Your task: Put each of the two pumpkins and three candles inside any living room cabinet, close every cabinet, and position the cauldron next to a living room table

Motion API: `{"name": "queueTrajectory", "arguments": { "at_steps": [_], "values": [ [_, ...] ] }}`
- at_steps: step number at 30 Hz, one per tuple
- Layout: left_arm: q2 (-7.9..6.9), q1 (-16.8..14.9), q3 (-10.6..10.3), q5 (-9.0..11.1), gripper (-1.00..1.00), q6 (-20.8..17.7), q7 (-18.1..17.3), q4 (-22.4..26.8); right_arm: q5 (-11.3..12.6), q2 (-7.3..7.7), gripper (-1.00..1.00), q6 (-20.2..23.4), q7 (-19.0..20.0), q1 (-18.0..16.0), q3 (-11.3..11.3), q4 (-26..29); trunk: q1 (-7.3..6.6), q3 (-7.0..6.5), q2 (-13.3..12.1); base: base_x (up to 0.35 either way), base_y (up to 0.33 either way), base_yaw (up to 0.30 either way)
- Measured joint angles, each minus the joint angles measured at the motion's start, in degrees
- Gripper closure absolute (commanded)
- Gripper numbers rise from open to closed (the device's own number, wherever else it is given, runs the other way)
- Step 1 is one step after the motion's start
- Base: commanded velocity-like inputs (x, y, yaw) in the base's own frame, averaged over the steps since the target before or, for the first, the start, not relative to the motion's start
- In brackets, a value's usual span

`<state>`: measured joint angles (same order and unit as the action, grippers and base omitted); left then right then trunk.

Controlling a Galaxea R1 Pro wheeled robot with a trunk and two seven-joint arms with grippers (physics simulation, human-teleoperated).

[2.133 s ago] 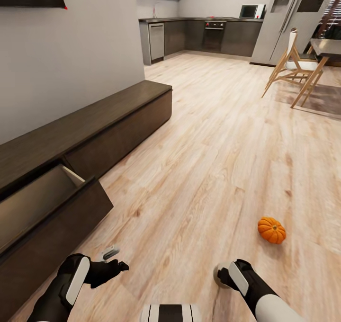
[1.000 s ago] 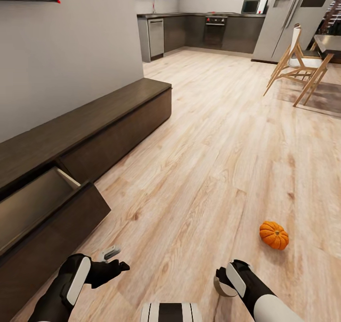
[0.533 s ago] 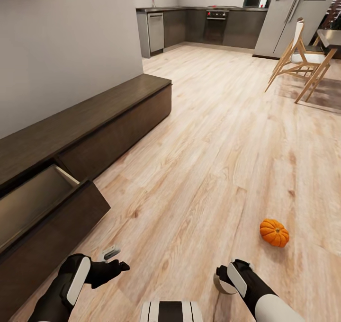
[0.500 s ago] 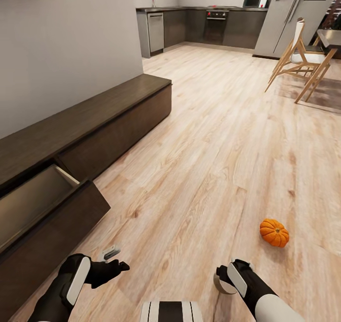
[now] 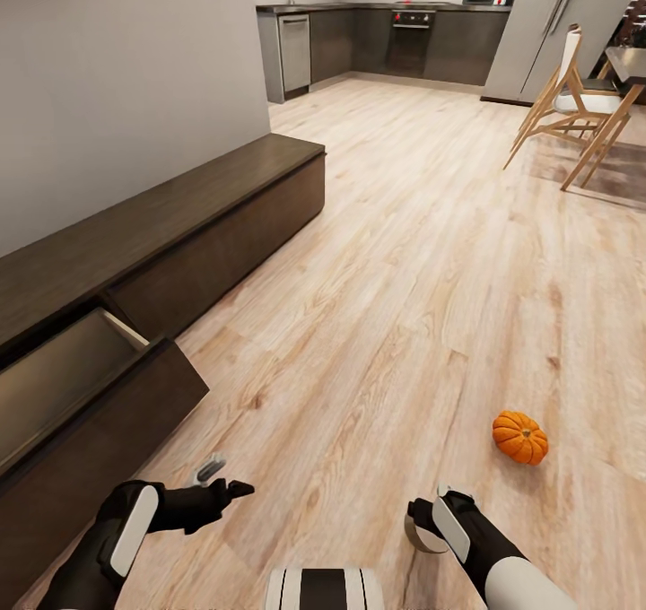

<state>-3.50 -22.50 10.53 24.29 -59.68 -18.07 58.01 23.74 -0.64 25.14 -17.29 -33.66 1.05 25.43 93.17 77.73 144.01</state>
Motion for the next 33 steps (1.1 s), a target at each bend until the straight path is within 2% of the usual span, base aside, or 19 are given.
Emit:
{"name": "queueTrajectory", "arguments": {
  "at_steps": [6, 11, 21, 25, 27, 28, 33],
  "values": [
    [-0.10, 0.0, 0.0, 0.1, -1.00, 0.0, -0.4, 0.0, 0.0, 0.02, -1.00, 0.0, 0.2, 0.0, 0.0, 0.0, 0.00, 0.00, 0.0, 0.000, 0.000, 0.000],
    [-0.10, 0.0, -0.1, 0.0, -1.00, 0.0, -0.5, 0.0, -0.5, 0.05, -1.00, 0.1, 0.2, 0.0, 0.0, -0.1, 0.13, 1.10, 0.1, 0.000, 0.000, 0.000],
    [-0.10, 0.0, -0.1, 0.0, -1.00, 0.0, -0.5, 0.0, 0.1, 0.11, -1.00, -0.1, 0.2, -0.1, -0.1, -0.2, 0.13, 1.11, 0.1, 0.000, 0.000, 0.000],
    [-0.09, 0.0, -0.1, -0.1, -1.00, 0.0, -0.5, 0.0, 0.1, 0.11, -1.00, -0.1, 0.2, -0.1, -0.1, -0.3, 0.24, 1.99, 0.1, 0.000, 0.000, 0.000],
    [-0.07, 0.0, -0.1, 0.0, -1.00, 0.0, -0.5, 0.0, 0.1, 0.11, -1.00, -0.1, 0.2, -0.1, -0.1, -0.2, 0.23, 1.99, 0.1, 0.000, 0.000, 0.000],
    [-0.06, 0.0, -0.1, 0.0, -1.00, 0.0, -0.5, 0.0, 0.1, 0.11, 1.00, -0.1, 0.2, -0.1, -0.1, -0.3, 0.23, 1.99, 0.1, 0.000, 0.000, 0.000],
    [-0.06, 0.0, -0.1, 0.0, -1.00, 0.0, -0.5, 0.0, -0.1, 0.05, 1.00, 0.0, 0.2, -0.1, -0.1, -0.3, 0.23, 1.99, 0.1, 0.000, 0.000, 0.000]
  ]
}}
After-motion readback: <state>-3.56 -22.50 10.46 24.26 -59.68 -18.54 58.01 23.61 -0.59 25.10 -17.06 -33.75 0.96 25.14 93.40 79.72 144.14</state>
